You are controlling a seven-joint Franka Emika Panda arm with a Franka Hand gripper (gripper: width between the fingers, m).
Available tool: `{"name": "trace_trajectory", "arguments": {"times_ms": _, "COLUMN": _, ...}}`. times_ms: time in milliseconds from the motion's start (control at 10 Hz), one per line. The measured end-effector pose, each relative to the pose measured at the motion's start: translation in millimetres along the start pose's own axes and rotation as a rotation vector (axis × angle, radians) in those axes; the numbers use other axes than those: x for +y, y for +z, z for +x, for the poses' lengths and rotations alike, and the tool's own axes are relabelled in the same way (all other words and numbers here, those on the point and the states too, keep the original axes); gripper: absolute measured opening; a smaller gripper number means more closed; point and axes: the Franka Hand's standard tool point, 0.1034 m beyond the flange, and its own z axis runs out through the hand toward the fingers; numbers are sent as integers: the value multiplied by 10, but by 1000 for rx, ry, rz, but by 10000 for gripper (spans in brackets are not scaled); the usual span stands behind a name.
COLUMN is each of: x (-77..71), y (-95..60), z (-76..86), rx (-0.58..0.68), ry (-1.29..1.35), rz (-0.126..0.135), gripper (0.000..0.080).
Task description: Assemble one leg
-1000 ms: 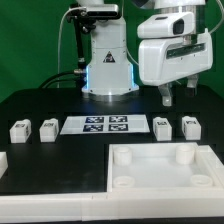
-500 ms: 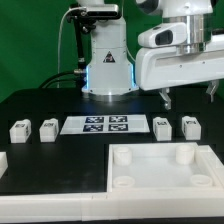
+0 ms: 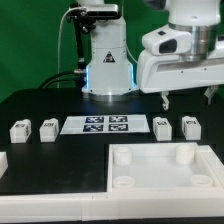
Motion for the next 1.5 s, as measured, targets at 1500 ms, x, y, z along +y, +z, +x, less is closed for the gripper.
{"name": "trace_trajectory", "arguments": {"times_ms": 1500, "x": -338, "y": 601, "z": -82, "rx": -649, "ry": 79, "rz": 36, "gripper": 649}}
